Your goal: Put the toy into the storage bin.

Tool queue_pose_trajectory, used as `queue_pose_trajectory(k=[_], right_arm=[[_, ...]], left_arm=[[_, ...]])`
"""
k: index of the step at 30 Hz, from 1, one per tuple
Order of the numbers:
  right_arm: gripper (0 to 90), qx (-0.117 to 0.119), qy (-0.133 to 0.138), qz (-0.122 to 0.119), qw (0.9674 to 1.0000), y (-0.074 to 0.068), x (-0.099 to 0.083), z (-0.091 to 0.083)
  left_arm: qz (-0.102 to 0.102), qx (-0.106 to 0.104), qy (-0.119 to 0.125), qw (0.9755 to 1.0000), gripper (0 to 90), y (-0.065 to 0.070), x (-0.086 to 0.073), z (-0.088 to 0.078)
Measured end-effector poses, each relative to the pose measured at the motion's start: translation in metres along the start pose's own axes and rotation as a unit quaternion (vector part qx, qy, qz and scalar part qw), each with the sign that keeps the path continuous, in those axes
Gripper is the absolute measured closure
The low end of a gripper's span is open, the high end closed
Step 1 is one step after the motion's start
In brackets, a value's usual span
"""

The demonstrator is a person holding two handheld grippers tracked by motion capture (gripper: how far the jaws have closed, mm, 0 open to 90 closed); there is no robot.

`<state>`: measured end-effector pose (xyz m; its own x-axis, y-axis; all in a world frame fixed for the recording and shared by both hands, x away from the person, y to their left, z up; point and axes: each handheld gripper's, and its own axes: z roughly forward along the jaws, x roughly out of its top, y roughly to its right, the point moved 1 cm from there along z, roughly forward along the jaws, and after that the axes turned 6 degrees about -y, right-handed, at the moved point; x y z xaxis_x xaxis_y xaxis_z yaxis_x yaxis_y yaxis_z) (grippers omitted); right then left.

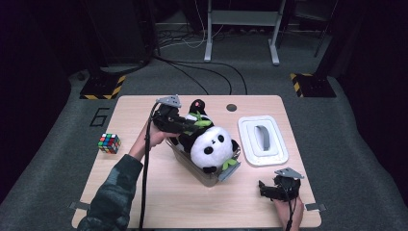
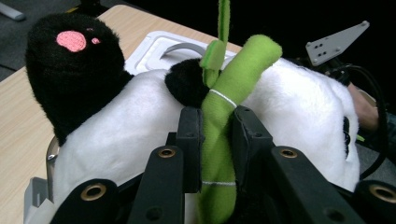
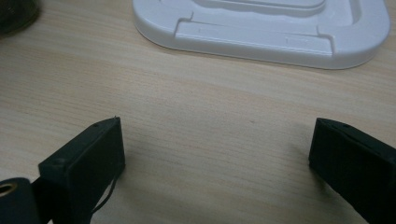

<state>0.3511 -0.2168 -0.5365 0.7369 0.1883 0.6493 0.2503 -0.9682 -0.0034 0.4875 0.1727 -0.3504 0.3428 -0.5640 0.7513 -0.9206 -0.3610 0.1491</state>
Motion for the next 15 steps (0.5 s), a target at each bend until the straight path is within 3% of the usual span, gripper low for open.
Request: queue_pose_trajectory(k=[4,8,15], right_arm=[[2.7,0.001,0.0,0.001,1.0,-0.0001,0.0,-0.0001],[2.7,0.001,0.0,-0.001,1.0,0.0001,-0.0001,-0.0001],[2.7,0.001,0.0,-0.001,1.0,0.0,0.0,-0.0001]], left_arm=[[-0.004,0.0,-0.001,1.0,74.4,-0.0026,-0.0015,0.0024],[-0.002,0.017,-0.02,0.9997,74.1,-0.0032,-0.003,0.0086],[-0.006,0.02,-0.022,0.9995,73.4,-0.0027,-0.0034,0.0097]])
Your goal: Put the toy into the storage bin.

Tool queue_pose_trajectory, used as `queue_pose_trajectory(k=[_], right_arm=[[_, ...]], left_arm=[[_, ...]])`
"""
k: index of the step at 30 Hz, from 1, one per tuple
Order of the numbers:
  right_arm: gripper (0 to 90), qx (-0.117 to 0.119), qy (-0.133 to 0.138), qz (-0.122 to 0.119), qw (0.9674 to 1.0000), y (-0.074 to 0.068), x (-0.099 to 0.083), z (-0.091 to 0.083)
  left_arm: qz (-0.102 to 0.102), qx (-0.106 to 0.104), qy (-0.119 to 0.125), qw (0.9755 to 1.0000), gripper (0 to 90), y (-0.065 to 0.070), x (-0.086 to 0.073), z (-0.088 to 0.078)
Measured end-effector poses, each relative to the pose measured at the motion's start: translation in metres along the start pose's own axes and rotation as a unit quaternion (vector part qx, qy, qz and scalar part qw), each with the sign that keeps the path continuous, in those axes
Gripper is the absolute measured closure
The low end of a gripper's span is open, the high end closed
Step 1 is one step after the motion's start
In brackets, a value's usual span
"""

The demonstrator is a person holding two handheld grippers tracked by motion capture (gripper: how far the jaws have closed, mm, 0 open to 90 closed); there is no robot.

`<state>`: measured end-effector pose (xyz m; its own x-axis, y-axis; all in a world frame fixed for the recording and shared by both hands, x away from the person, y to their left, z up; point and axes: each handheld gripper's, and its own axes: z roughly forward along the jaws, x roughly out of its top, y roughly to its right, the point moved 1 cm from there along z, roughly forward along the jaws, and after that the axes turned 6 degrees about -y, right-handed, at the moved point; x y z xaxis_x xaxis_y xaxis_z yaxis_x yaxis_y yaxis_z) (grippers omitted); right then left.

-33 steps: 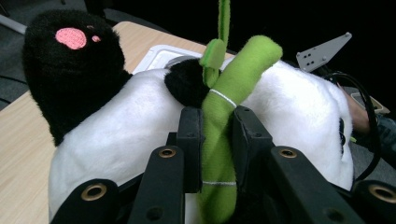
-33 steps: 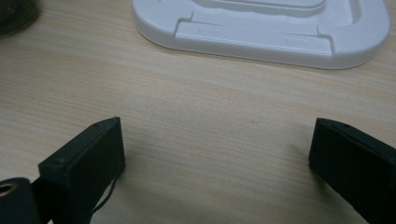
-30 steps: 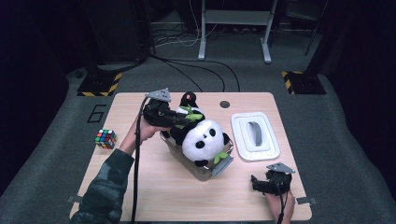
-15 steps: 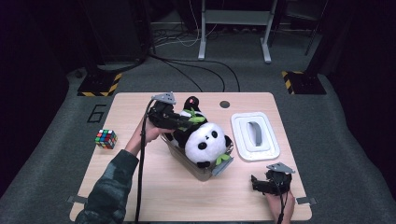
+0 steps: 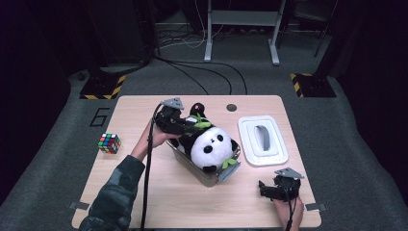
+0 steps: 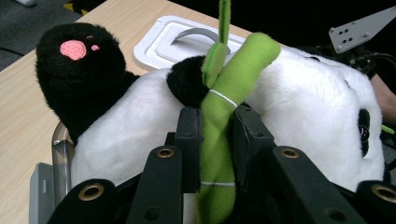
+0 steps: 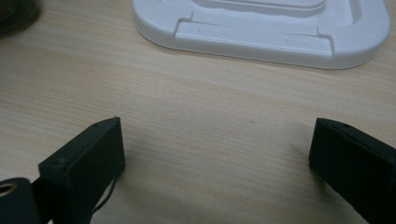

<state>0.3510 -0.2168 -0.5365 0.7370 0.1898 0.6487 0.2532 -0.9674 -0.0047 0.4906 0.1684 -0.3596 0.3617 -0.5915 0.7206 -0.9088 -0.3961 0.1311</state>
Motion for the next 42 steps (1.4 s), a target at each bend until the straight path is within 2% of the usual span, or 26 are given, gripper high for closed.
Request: queue_pose_trajectory(k=[4,7,12,17,19,21,22,26,31,36,40,42], right_arm=[[2.7,-0.001,0.0,0.0,1.0,0.0,0.0,0.0],[2.7,-0.001,0.0,0.0,1.0,0.0,0.0,0.0],[2.7,0.0,0.0,0.0,1.0,0.0,0.0,0.0],[2.7,0.0,0.0,0.0,1.0,0.0,0.0,0.0],[2.7,0.0,0.0,0.0,1.0,0.0,0.0,0.0],[2.7,0.0,0.0,0.0,1.0,0.0,0.0,0.0],[2.8,0.0,0.0,0.0,1.0,0.0,0.0,0.0],[2.8,0.0,0.0,0.0,1.0,0.0,0.0,0.0],[2.9,0.001,0.001,-0.001,1.0,0.0,0.0,0.0],[2.9,0.001,0.001,-0.001,1.0,0.0,0.0,0.0],[3.0,0.001,0.001,-0.001,1.0,0.0,0.0,0.0],[3.0,0.001,0.001,-0.001,1.0,0.0,0.0,0.0]], left_arm=[[-0.004,0.011,-0.008,0.9999,68.7,0.004,-0.001,0.002],[-0.012,0.022,-0.023,0.9994,55.3,0.006,-0.003,0.005],[-0.025,0.017,-0.006,0.9995,36.6,0.01,-0.002,0.001],[-0.021,0.023,0.002,0.9995,27.2,0.023,0.006,0.0],[-0.019,0.034,0.002,0.9992,24.5,0.028,0.009,0.002],[-0.022,0.04,0.003,0.999,23.1,0.031,0.013,0.006],[-0.022,0.051,0.001,0.9985,22.6,0.032,0.014,0.01],[-0.021,0.067,-0.018,0.9974,21.5,0.035,0.015,0.023],[-0.026,0.065,-0.03,0.9971,22.7,0.035,0.013,0.032],[-0.027,0.059,-0.06,0.9961,23.2,0.032,0.007,0.048],[-0.024,0.062,-0.075,0.995,23.4,0.032,0.004,0.059],[-0.022,0.064,-0.07,0.9953,23.7,0.033,0.003,0.06]])
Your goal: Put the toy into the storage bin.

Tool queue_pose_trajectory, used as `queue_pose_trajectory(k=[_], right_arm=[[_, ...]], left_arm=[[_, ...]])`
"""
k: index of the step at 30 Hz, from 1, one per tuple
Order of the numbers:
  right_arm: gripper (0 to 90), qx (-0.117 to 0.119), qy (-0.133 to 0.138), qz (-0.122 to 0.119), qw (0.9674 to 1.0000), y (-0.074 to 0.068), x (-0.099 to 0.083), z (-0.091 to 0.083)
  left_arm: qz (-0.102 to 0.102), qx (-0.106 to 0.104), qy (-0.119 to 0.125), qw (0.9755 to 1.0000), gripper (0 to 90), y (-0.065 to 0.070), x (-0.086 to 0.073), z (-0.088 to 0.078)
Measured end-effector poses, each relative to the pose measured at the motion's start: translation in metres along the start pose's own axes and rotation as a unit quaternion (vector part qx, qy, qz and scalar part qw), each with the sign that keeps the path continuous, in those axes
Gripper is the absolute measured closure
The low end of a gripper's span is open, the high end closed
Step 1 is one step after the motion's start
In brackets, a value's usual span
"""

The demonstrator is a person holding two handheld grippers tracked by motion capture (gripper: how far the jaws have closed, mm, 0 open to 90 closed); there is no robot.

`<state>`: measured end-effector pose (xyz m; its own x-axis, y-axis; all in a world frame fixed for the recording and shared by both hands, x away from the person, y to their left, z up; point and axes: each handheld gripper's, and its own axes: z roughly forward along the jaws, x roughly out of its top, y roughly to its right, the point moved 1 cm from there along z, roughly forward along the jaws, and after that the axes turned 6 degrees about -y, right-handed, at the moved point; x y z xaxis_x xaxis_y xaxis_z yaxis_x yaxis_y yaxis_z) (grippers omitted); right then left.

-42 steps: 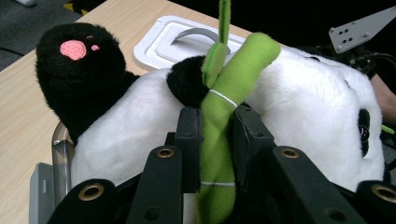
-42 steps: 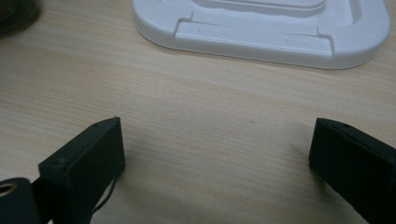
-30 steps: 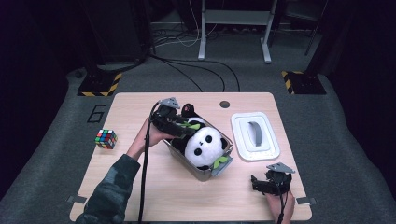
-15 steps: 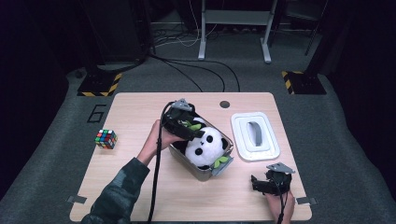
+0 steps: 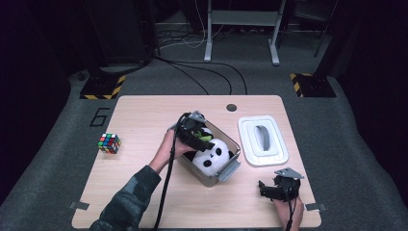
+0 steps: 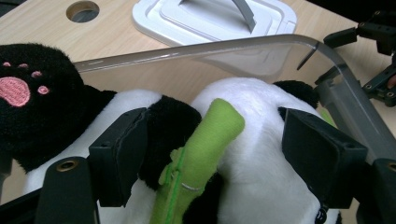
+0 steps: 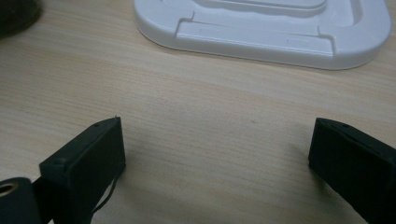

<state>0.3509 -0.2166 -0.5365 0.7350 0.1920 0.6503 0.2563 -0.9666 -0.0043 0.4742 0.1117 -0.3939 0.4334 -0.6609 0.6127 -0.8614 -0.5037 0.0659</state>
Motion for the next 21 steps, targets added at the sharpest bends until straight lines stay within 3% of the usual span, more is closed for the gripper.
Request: queue_pose_trajectory(k=[5,11,14,17,21], right_arm=[[3.0,0.0,0.0,0.0,1.0,0.0,0.0,0.0],[3.0,0.0,0.0,0.0,1.0,0.0,0.0,0.0],[3.0,0.0,0.0,0.0,1.0,0.0,0.0,0.0],[3.0,0.0,0.0,0.0,1.0,0.0,0.0,0.0],[3.0,0.0,0.0,0.0,1.0,0.0,0.0,0.0]], left_arm=[[-0.005,-0.002,0.028,0.9996,24.2,-0.003,-0.002,-0.013],[-0.027,0.034,0.057,0.9974,32.3,-0.015,-0.004,-0.029],[-0.035,0.042,0.07,0.9961,36.9,-0.019,-0.003,-0.033],[-0.035,0.066,0.074,0.9944,38.0,-0.022,0.001,-0.034],[-0.028,0.086,0.062,0.994,40.8,-0.026,0.008,-0.03]])
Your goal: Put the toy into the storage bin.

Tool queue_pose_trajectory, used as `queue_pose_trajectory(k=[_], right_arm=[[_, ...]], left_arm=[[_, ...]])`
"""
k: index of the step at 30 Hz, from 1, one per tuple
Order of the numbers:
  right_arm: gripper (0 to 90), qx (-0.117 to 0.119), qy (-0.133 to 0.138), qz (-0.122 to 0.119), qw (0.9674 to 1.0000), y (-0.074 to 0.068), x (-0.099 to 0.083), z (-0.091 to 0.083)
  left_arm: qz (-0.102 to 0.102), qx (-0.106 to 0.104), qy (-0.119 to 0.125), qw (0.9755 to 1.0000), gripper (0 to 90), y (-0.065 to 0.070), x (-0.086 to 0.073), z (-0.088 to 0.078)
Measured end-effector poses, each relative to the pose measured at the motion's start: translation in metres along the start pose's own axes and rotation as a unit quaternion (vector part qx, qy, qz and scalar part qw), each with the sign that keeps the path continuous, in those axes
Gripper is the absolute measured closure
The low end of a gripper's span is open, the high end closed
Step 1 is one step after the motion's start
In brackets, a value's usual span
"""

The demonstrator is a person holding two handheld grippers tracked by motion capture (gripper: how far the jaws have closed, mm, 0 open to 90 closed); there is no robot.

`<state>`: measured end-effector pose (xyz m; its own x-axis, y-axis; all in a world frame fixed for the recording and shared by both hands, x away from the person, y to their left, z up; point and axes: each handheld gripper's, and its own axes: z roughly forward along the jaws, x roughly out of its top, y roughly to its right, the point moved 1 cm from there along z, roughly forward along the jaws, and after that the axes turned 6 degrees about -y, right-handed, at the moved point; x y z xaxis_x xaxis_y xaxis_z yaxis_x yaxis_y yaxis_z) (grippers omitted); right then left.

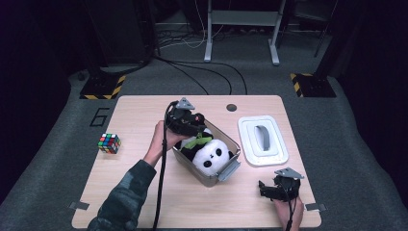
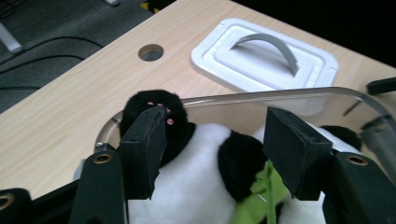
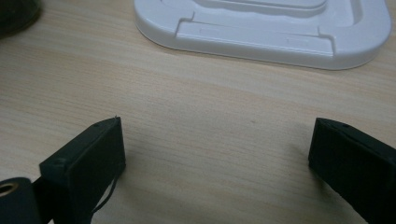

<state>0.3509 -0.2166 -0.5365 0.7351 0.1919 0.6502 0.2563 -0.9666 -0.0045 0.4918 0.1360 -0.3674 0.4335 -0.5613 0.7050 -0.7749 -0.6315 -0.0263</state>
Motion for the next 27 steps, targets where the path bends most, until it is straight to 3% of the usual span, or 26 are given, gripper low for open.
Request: queue_pose_trajectory(k=[5,8,12,19,23,27], right_arm=[[3.0,0.0,0.0,0.0,1.0,0.0,0.0,0.0],[3.0,0.0,0.0,0.0,1.0,0.0,0.0,0.0],[3.0,0.0,0.0,0.0,1.0,0.0,0.0,0.0],[3.2,0.0,0.0,0.0,1.0,0.0,0.0,0.0],[3.2,0.0,0.0,0.0,1.0,0.0,0.0,0.0],[3.3,0.0,0.0,-0.002,1.0,0.0,0.0,0.0]], left_arm=[[0.003,0.002,-0.043,0.999,46.3,-0.006,0.0,0.015],[-0.001,-0.012,-0.083,0.9965,47.2,-0.007,-0.001,0.024],[-0.007,-0.016,-0.094,0.9954,48.9,-0.007,0.0,0.025],[-0.019,-0.017,-0.135,0.9905,50.6,-0.007,-0.002,0.037],[-0.02,-0.007,-0.142,0.9897,51.2,-0.005,-0.003,0.043],[-0.027,-0.012,-0.145,0.989,53.0,-0.006,-0.005,0.046]])
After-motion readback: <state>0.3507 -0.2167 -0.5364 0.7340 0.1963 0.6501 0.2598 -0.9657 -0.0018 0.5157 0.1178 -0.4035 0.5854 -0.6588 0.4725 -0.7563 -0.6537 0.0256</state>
